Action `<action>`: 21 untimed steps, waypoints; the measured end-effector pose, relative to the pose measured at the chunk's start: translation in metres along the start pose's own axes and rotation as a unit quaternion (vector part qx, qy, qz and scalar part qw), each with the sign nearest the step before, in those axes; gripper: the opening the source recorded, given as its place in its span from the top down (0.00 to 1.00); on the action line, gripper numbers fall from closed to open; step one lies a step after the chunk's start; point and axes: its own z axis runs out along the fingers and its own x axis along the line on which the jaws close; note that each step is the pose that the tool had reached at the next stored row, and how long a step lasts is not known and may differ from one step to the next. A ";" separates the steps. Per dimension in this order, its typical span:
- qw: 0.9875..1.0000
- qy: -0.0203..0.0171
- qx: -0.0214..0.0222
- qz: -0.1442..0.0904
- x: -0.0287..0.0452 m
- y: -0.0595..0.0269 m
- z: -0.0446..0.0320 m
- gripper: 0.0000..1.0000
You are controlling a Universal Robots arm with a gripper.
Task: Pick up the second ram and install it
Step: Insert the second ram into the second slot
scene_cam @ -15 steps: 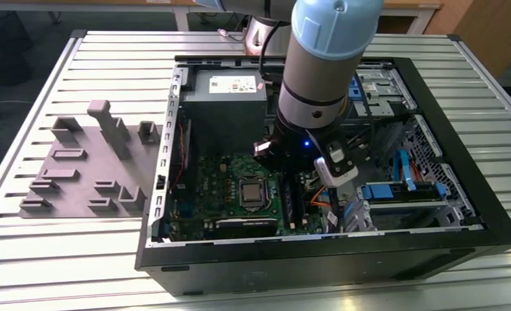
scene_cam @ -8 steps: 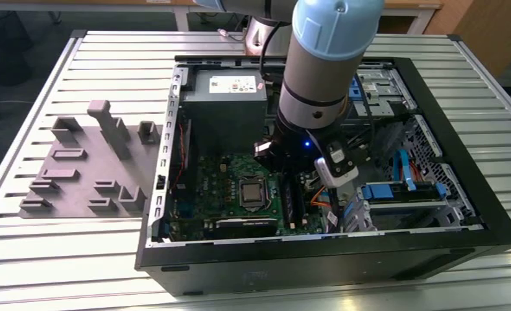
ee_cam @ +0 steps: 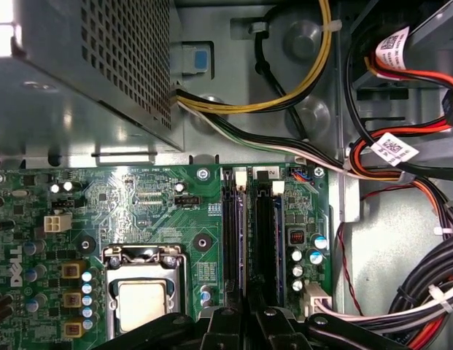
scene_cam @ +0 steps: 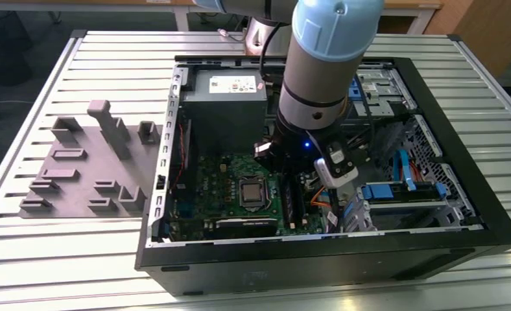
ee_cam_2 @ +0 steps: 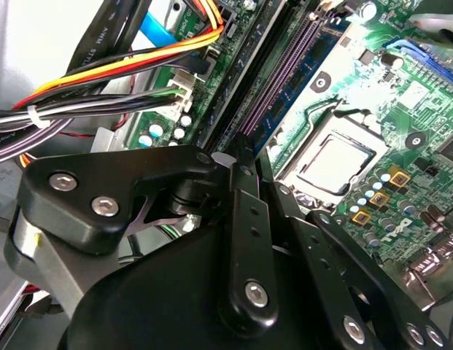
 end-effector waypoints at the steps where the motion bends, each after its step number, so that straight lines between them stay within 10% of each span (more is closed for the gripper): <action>1: 1.000 0.000 0.000 0.000 0.0000 0.0000 0.0002 0.86; 21: 1.000 0.001 0.000 0.000 -0.0006 0.0000 0.0019 0.86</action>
